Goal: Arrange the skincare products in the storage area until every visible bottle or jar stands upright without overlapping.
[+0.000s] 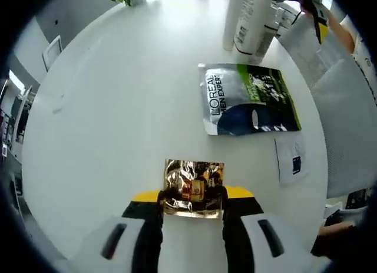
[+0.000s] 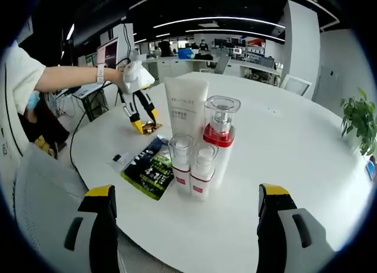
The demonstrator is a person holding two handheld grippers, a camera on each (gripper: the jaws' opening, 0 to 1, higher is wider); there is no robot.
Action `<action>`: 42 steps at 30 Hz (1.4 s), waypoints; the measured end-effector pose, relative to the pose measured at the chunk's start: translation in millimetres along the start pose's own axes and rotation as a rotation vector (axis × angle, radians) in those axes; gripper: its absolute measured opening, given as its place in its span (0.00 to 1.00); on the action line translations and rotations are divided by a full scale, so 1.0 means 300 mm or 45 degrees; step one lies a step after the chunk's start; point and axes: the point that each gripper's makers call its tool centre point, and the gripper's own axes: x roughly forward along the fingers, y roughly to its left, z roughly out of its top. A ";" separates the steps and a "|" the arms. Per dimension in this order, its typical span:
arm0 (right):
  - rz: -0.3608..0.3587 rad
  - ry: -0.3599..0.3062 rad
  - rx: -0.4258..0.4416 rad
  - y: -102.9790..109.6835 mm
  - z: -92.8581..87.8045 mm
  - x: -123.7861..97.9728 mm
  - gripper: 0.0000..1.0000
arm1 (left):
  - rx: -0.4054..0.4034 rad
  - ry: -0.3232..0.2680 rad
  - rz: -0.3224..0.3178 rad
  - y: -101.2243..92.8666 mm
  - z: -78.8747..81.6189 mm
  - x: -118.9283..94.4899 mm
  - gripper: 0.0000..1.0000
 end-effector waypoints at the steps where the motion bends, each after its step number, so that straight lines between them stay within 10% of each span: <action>1: 0.002 0.003 -0.008 0.004 0.000 0.001 1.00 | -0.009 0.001 0.004 -0.001 0.000 -0.001 0.35; 5: 0.010 0.008 -0.018 0.011 -0.001 -0.001 1.00 | -0.009 -0.007 0.072 0.011 0.007 -0.021 0.00; 14: 0.022 0.004 -0.033 0.020 0.004 -0.004 1.00 | 0.026 0.009 0.143 0.085 -0.042 -0.019 0.10; 24: 0.025 0.014 -0.030 0.023 -0.007 0.000 1.00 | -0.398 -0.109 0.304 0.175 -0.020 -0.083 0.47; 30: 0.022 0.021 -0.027 0.023 -0.014 -0.003 1.00 | -0.643 -0.051 0.397 0.207 -0.076 -0.074 0.68; 42: 0.007 0.047 -0.022 0.010 -0.029 -0.001 1.00 | -0.821 -0.025 0.358 0.303 -0.112 -0.009 0.65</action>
